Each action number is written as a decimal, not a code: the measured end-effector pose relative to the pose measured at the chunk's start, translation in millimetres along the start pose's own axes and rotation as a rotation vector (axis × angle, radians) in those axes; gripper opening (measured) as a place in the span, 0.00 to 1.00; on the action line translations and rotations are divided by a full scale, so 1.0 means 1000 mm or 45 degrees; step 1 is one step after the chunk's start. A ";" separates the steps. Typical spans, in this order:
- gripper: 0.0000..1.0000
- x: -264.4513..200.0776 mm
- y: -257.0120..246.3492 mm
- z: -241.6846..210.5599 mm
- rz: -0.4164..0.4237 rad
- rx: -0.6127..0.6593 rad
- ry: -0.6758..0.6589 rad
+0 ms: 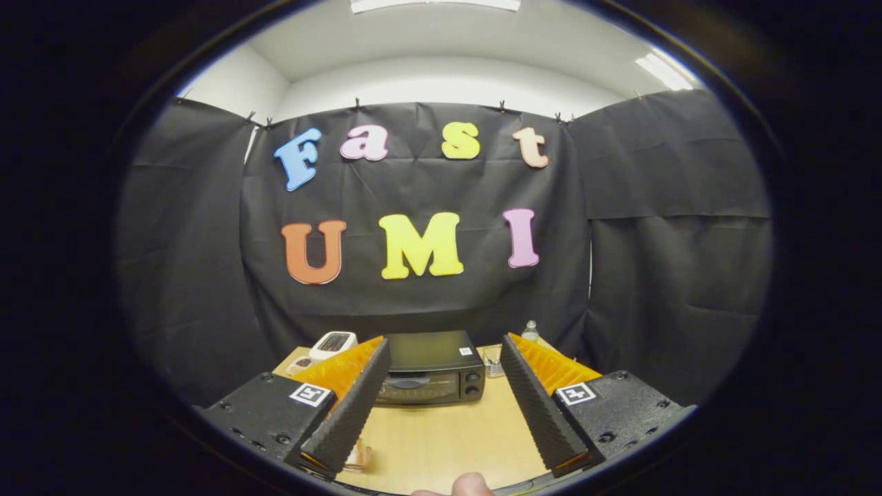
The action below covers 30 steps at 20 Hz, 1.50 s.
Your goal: Open the toaster oven, put the food inside, and close the toaster oven door.
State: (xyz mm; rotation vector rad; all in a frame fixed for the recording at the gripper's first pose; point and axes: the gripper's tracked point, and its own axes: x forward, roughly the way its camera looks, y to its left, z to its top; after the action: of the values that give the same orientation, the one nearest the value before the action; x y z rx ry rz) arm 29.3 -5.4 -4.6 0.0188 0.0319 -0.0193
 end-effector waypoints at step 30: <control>1.00 0.313 0.061 -0.239 0.177 -0.085 0.482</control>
State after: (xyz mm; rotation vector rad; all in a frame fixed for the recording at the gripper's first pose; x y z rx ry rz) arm 335.7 54.3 -252.4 -0.0425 0.4093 0.1248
